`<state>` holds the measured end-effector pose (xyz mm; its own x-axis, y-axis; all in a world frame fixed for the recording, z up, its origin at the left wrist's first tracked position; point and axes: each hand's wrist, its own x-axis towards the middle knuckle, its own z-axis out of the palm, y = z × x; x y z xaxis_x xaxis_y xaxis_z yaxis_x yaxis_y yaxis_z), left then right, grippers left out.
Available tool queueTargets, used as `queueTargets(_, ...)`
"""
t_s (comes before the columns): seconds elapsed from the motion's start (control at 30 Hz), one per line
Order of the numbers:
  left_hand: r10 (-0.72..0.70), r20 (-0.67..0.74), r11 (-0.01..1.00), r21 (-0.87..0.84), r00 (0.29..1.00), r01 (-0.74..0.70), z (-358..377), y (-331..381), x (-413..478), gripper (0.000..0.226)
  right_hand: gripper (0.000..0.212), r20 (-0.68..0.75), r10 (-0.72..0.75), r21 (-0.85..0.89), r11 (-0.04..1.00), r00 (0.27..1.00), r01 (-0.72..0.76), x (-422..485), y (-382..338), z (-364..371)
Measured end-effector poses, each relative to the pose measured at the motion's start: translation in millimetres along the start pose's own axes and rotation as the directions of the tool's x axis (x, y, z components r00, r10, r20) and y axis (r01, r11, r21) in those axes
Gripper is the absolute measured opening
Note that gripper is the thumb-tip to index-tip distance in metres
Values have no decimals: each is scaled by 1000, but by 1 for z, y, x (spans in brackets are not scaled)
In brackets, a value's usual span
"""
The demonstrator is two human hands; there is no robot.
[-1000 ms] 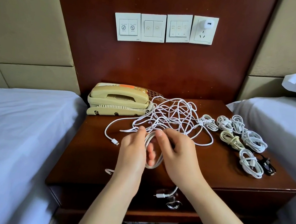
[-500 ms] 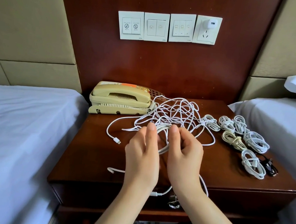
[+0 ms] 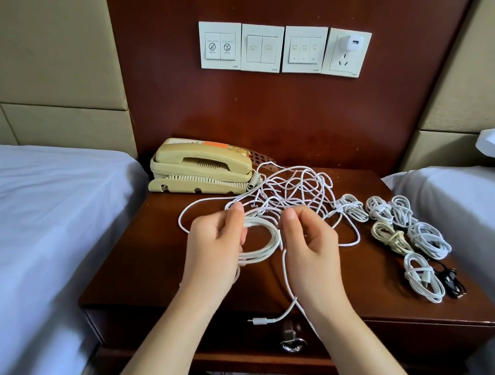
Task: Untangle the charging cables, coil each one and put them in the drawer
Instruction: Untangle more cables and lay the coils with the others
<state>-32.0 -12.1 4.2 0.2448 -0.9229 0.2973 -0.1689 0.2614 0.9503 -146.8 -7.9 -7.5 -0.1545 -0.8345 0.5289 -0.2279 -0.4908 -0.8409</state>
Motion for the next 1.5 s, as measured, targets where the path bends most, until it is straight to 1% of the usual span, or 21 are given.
queueTargets(0.07,-25,51,998,-58,998,28,-1,1,0,52,36,49,14,-5,1000,999,-14,4,4,-4)
queueTargets(0.1,-30,58,996,-82,998,34,-2,1,0,54,36,102,27,-10,1000,994,-26,5,8,-4)
queueTargets(0.17,-47,34,989,-135,998,51,-4,0,2,58,32,259,41,-48,998,965,-29,3,12,-2)
queueTargets(0.23,-79,-24,985,-155,997,74,-7,-3,6,60,27,424,48,-137,991,904,11,-2,11,-1)
queueTargets(0.3,-59,-105,995,-92,993,50,-12,-6,11,60,20,544,61,-253,963,837,95,-6,4,-1)
queueTargets(0.37,17,-188,999,36,982,-10,-18,-9,15,57,18,608,69,-362,910,791,199,-10,-2,0)
queueTargets(0.47,147,-226,966,244,963,-90,-24,-12,19,51,18,648,-1,-409,843,762,348,-18,-9,6)
queueTargets(0.57,286,-157,887,418,945,-199,-26,-13,18,51,22,667,-80,-419,782,741,462,-21,-12,10)
queueTargets(0.63,331,-95,834,494,939,-244,-26,-13,17,52,24,643,-143,-424,751,753,506,-20,-14,9)
queueTargets(0.67,320,-66,819,521,945,-241,-25,-13,17,53,25,613,-185,-435,733,768,523,-19,-13,8)
queueTargets(0.73,241,-7,804,561,970,-196,-21,-14,17,52,26,526,-258,-461,714,810,527,-15,-10,5)
queueTargets(0.8,156,98,788,588,983,-184,-17,-16,16,50,25,450,-268,-482,730,852,485,-10,-8,0)
queueTargets(0.9,80,295,866,453,952,-213,-14,-16,15,51,22,365,-176,-460,819,914,342,-1,-6,-9)
queueTargets(0.97,52,360,909,368,932,-193,-13,-13,15,50,26,340,-123,-399,879,932,262,3,-3,-15)
queueTargets(1.07,21,419,963,237,908,-131,-10,-6,9,50,36,317,-105,-247,950,943,189,10,-2,-23)
queueTargets(1.13,5,426,984,157,905,-79,-8,-1,5,51,34,313,-71,-130,985,947,117,13,-3,-26)
queueTargets(1.2,3,420,995,89,908,-45,-8,2,3,48,38,325,-30,-12,999,945,36,13,-3,-25)
queueTargets(1.27,-5,404,1000,23,915,-5,-8,5,1,46,41,335,3,59,998,942,-24,13,-1,-21)
queueTargets(1.33,-22,383,993,-97,923,64,-8,6,-1,47,45,344,22,116,991,939,-66,11,0,-14)
queueTargets(1.4,-51,351,963,-231,935,139,-9,7,-2,48,45,365,37,138,986,930,-93,9,3,-8)
queueTargets(1.5,-69,266,932,-327,962,158,-11,5,2,62,37,410,35,18,999,911,-46,2,6,0)
